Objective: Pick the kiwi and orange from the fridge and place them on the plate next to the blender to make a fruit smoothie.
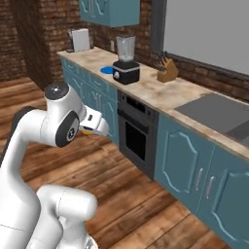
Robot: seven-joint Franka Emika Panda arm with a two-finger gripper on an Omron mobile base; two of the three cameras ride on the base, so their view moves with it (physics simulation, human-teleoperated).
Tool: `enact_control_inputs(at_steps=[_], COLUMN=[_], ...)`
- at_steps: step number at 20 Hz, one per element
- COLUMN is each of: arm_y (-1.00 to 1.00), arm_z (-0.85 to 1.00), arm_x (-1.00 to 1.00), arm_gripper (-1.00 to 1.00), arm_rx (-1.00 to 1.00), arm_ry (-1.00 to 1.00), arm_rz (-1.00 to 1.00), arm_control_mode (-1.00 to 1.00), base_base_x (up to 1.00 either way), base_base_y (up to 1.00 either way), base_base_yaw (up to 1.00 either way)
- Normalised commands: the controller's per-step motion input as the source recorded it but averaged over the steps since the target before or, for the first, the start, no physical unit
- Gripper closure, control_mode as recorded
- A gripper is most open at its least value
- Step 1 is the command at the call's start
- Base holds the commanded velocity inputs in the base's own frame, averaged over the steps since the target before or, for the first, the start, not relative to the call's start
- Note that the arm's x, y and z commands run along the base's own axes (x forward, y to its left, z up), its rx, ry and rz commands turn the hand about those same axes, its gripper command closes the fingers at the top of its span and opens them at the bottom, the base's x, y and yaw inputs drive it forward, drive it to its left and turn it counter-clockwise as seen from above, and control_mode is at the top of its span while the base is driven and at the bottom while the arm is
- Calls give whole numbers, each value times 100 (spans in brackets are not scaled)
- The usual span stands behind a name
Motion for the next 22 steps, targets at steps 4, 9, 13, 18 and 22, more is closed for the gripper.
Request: enact_control_inputs(at_steps=[4,9,13,18,22], arm_y=[0,0,0,0,0], arm_z=[0,0,0,0,0], arm_x=[0,0,0,0,0], arm_gripper=[100,100,100,100,100], arm_rx=[0,0,0,0,0], arm_ry=[0,0,0,0,0], arm_rz=[0,0,0,0,0], arm_control_mode=[100,100,100,100,100], base_base_x=[100,100,100,100,100], base_base_y=[0,3,38,88,100], base_base_yaw=[18,14,2,-12,-29])
